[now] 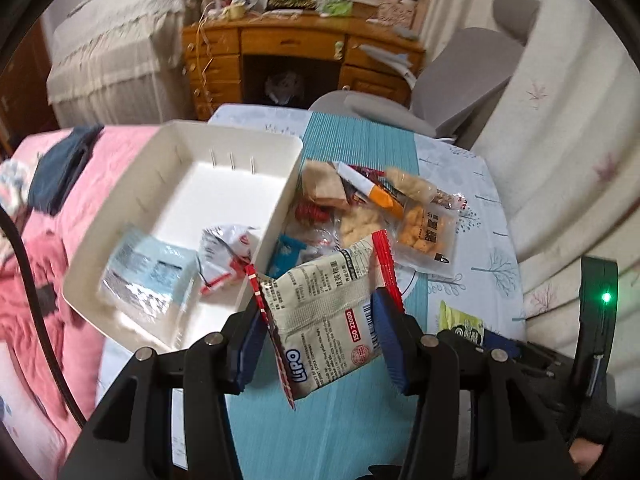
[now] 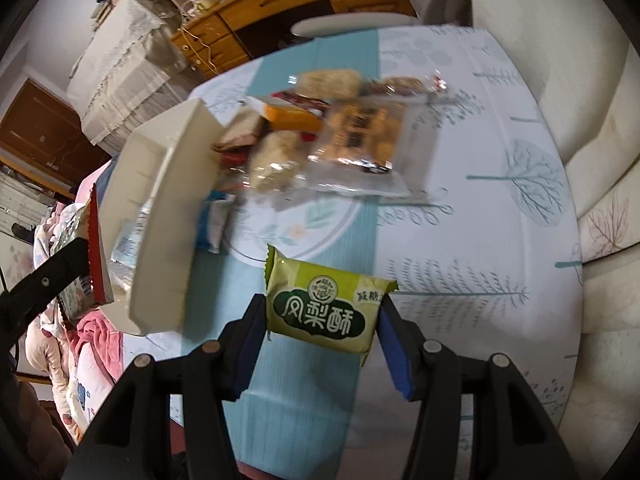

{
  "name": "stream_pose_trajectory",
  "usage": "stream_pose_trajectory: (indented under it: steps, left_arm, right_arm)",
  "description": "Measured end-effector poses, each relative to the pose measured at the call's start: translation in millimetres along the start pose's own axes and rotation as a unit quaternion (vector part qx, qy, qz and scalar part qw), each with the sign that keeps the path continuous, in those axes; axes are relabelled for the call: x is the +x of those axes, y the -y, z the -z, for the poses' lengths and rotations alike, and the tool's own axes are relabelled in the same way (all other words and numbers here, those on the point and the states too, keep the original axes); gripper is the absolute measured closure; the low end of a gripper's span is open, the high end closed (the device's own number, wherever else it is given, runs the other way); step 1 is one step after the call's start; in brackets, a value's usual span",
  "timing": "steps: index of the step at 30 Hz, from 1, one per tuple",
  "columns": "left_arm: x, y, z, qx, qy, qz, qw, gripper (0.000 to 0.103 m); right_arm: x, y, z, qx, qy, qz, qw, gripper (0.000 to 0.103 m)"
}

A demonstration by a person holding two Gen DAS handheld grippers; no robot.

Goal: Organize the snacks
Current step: 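Lift both packets and carry them over the white tray, then open both tools to release the packets into the white tray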

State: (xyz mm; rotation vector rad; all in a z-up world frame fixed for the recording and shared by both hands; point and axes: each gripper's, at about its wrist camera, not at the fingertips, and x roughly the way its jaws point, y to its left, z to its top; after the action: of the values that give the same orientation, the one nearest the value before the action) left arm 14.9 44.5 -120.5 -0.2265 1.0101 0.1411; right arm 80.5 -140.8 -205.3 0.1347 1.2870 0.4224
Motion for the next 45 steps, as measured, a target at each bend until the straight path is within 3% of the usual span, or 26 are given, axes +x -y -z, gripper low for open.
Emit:
stream_pose_trajectory:
  steps: [11,21,34,36,38,39,45]
  left_arm:
    - [-24,-66,-6,0.030,0.024,0.023,0.9990,0.053]
    - [-21,-138,-17,0.035,0.027,0.018,0.9988,0.053]
    - [0,-218,-24,0.046,0.007,0.013,0.9988,0.052]
    - [3,-224,-26,0.046,0.005,0.010,0.9989,0.048]
    - [7,-228,-28,0.046,-0.002,0.008,0.9989,0.027]
    - [7,-229,-29,0.045,-0.003,0.007,0.9989,0.024]
    - [11,-227,-38,0.044,-0.017,0.022,0.9986,0.022]
  right_arm:
    - [-12,-75,7,-0.033,0.059,-0.022,0.997,0.048]
    - [-3,-155,13,-0.075,0.095,-0.051,0.991,0.048]
    - [38,-232,23,-0.077,0.095,-0.072,0.990,0.048]
    - [43,-237,24,-0.074,0.095,-0.073,0.990,0.046]
    - [48,-240,24,-0.068,0.094,-0.070,0.991,0.042]
    - [50,-240,24,-0.062,0.091,-0.068,0.992,0.038]
    - [49,-237,24,-0.036,0.095,-0.046,0.994,0.027]
